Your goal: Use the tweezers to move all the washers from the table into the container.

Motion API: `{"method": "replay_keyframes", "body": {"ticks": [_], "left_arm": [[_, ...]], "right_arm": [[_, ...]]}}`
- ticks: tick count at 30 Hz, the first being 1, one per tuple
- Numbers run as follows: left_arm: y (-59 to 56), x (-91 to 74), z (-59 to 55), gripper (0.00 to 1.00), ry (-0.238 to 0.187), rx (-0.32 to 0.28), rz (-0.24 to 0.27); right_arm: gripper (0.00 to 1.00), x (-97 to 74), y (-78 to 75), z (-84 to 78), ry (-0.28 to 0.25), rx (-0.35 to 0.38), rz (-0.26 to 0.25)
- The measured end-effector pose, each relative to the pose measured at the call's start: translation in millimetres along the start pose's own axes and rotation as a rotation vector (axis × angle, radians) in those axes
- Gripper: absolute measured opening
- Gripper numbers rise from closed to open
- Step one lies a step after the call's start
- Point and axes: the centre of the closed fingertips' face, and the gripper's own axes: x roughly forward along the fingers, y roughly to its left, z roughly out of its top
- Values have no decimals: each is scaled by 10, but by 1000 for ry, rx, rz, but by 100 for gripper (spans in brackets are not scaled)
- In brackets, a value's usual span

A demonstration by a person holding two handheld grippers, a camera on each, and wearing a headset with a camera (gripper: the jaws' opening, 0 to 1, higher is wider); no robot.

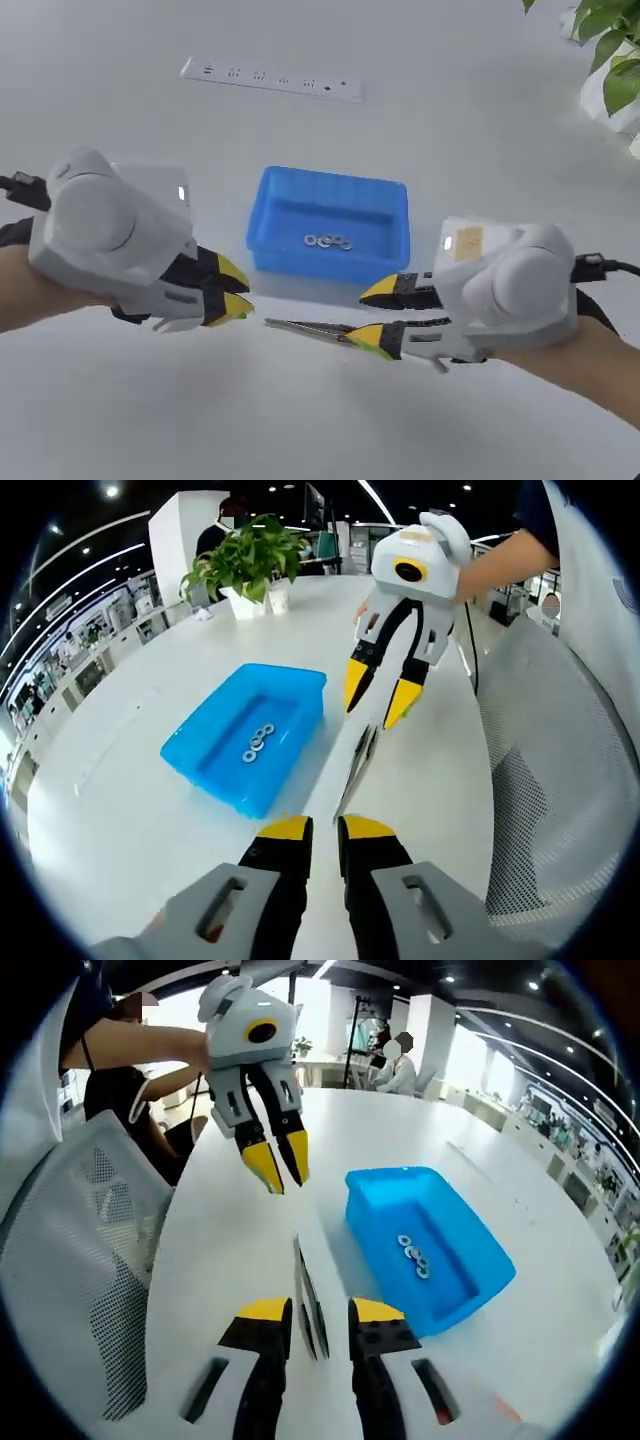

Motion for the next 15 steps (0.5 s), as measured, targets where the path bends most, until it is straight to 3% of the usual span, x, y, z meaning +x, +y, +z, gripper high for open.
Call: {"method": "replay_keyframes", "body": {"ticks": [4,6,15], "left_arm": [[-54,-185,223,19,-99,-22,19],[-109,-264,272,21,-120,-27,16],[-328,-545,304,45,-173,-58,53]], "right_arm": [[31,-237,15,87,-75,57,-33],[36,-318,54,104,-89,61,-37],[57,-616,139,196,-165,107,-124]]}}
